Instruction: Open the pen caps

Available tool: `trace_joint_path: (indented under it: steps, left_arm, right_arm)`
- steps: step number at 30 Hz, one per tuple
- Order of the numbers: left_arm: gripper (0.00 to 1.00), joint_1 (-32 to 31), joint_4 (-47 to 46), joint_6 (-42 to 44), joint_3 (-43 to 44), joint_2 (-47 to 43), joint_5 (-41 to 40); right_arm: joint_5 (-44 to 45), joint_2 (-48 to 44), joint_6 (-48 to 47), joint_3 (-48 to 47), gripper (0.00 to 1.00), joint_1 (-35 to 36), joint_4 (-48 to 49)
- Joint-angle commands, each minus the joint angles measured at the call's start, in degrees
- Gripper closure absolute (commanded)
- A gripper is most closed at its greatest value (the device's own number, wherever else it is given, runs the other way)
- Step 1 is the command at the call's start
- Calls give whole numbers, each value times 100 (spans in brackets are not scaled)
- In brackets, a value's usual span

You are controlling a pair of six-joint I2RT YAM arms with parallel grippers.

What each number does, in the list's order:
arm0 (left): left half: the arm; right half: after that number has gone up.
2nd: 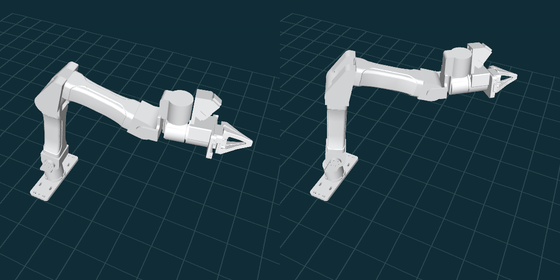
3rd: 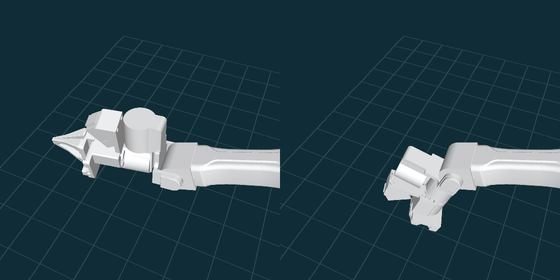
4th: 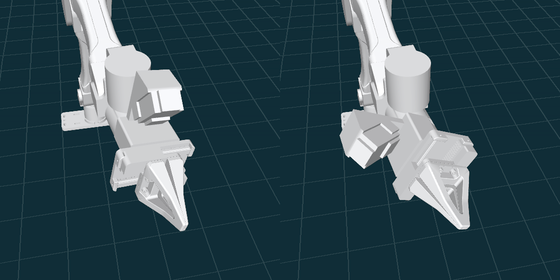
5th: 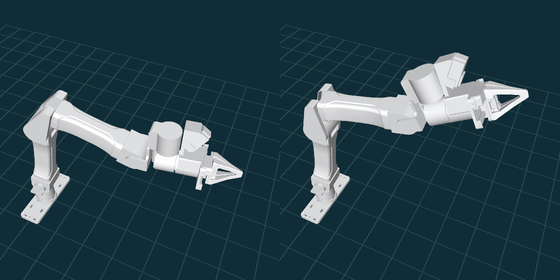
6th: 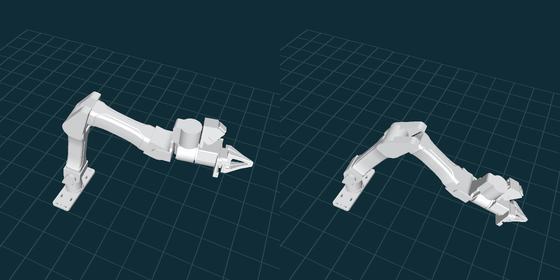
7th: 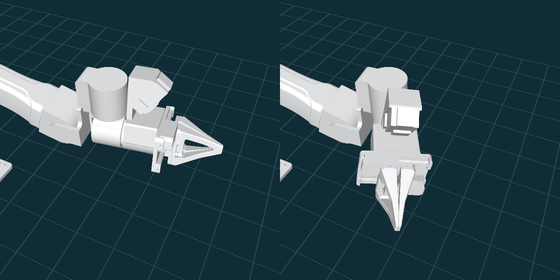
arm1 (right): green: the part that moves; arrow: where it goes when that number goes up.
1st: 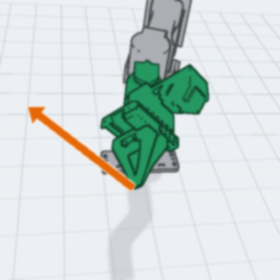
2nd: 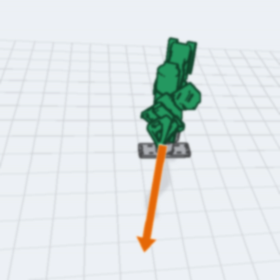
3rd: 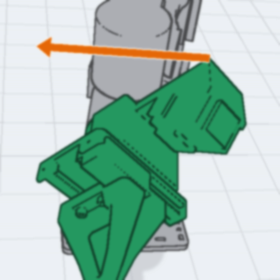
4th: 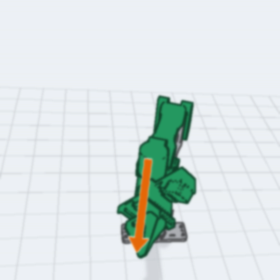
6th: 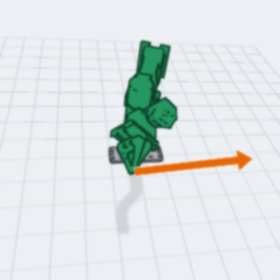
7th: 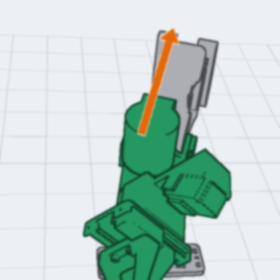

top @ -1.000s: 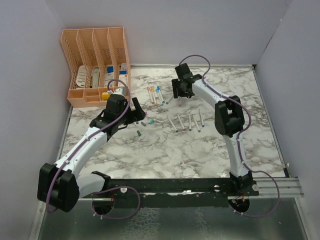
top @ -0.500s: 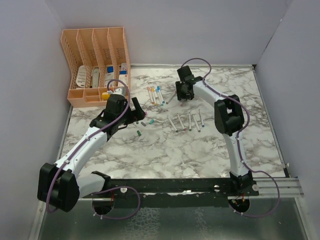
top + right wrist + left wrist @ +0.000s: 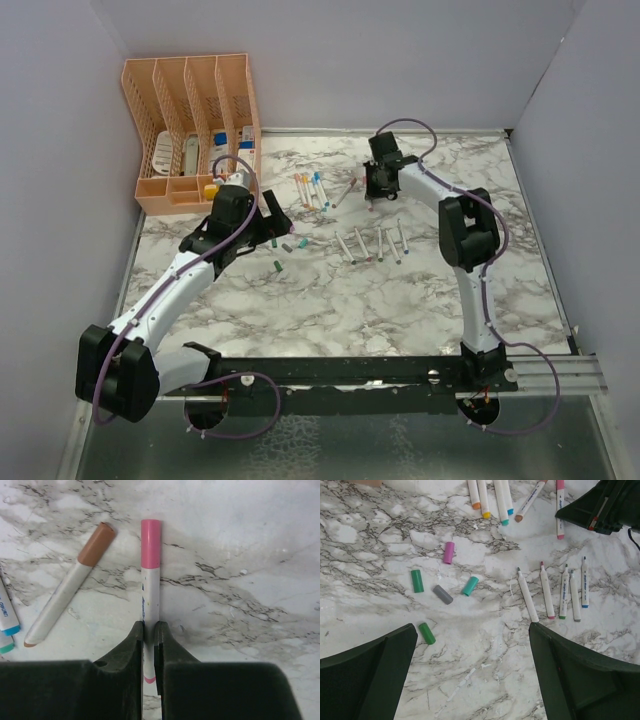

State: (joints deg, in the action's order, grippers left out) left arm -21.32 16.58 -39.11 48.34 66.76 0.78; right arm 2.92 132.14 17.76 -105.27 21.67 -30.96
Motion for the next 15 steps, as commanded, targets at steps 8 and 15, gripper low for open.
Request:
trace_joint_path:
  steps: [8, 15]
  left_arm:
    - [5, 32, -1086, -573, 101, 208, 815]
    - [8, 25, -2137, -948, 291, 801, 1352]
  right_arm:
    - [-88, -1798, -397, 1694, 99, -463, 753]
    - [-948, -3270, -591, 2601, 99, -346, 1341]
